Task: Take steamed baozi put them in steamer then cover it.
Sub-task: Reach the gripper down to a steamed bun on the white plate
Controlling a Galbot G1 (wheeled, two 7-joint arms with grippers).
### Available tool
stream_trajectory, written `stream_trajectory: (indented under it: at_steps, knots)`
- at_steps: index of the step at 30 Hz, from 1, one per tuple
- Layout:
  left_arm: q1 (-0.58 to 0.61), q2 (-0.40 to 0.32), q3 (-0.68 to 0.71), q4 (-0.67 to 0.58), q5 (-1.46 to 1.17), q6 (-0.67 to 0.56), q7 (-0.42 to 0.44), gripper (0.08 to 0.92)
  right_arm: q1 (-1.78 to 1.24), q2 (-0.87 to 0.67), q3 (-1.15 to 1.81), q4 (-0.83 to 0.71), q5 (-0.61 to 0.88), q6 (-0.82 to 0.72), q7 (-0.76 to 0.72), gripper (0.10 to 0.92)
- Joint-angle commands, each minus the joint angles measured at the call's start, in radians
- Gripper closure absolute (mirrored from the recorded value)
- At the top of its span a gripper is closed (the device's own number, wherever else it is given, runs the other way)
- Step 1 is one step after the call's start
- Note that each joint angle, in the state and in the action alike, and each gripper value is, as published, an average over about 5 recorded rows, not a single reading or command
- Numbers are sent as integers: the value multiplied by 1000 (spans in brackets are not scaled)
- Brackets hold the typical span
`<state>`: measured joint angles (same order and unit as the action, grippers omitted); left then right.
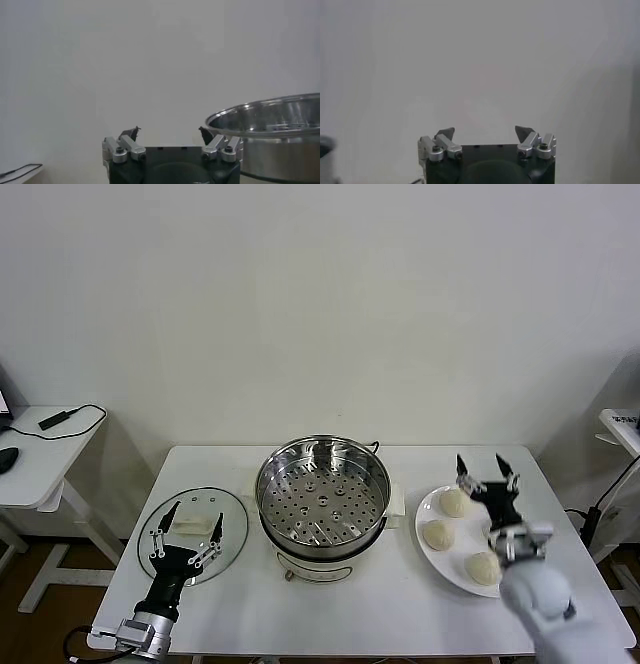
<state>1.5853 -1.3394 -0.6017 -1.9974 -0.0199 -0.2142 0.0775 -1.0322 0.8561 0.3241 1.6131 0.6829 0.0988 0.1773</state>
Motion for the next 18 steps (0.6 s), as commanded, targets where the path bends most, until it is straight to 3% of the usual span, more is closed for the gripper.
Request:
stream_trajectory:
  at_steps: [1,5,9,14,18]
  knots:
    - [-2,4,1,-1,-6,-9,1,177,413,-230,-233,-252,175,-144,-238,203]
    - [-5,4,2,-9,-19,-7,0,177,481,-344,-324,-333,48,-218,-676,203]
    - [-8,5,3,-18,-23,-3,-2,177,643,-406,-496,-427,-124,-241,-1004,203]
    - [-8,6,-1,-24,-24,-1,-4,177,907,-386,-730,-532,-340,-212,-1299,203]
    - [-6,3,-6,-24,-25,-1,-6,177,1022,-329,-847,-588,-507,-174,-1420,203]
